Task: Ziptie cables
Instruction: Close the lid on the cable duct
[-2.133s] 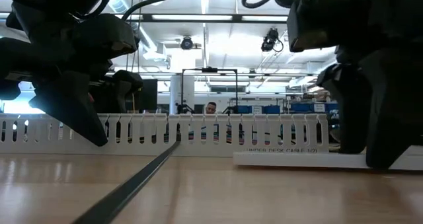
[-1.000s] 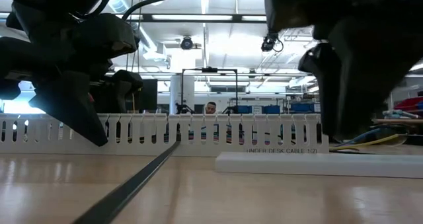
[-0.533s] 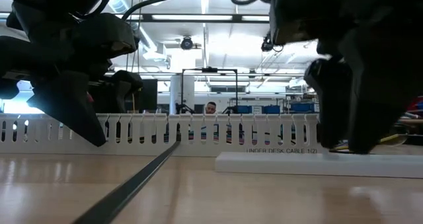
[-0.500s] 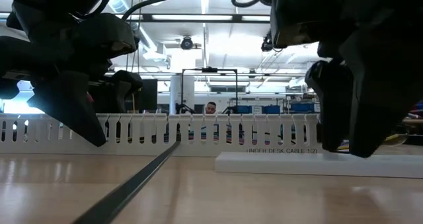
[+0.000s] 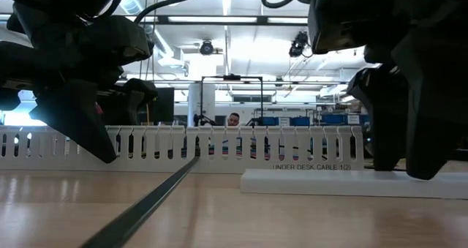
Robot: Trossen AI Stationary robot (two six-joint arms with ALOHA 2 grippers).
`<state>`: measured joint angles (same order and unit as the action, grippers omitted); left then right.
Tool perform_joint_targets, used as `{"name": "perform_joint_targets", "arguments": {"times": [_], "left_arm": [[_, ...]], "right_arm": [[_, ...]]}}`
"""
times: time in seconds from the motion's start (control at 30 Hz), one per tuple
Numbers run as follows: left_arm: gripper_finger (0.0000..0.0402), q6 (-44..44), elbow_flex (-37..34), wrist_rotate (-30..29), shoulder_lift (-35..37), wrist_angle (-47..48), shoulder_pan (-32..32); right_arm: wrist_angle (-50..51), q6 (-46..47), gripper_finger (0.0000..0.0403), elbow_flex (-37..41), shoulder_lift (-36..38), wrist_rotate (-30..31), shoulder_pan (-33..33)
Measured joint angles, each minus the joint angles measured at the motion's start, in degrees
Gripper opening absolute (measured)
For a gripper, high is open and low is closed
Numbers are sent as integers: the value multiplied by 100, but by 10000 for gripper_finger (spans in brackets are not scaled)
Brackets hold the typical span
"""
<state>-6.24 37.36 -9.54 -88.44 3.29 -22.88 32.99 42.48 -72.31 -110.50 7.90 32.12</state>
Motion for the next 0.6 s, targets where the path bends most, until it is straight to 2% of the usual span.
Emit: {"name": "perform_joint_targets", "arguments": {"times": [0.6], "left_arm": [[174,0,0,0,0,4,0]], "right_arm": [[-528,226,264,387,31,59,54]]}}
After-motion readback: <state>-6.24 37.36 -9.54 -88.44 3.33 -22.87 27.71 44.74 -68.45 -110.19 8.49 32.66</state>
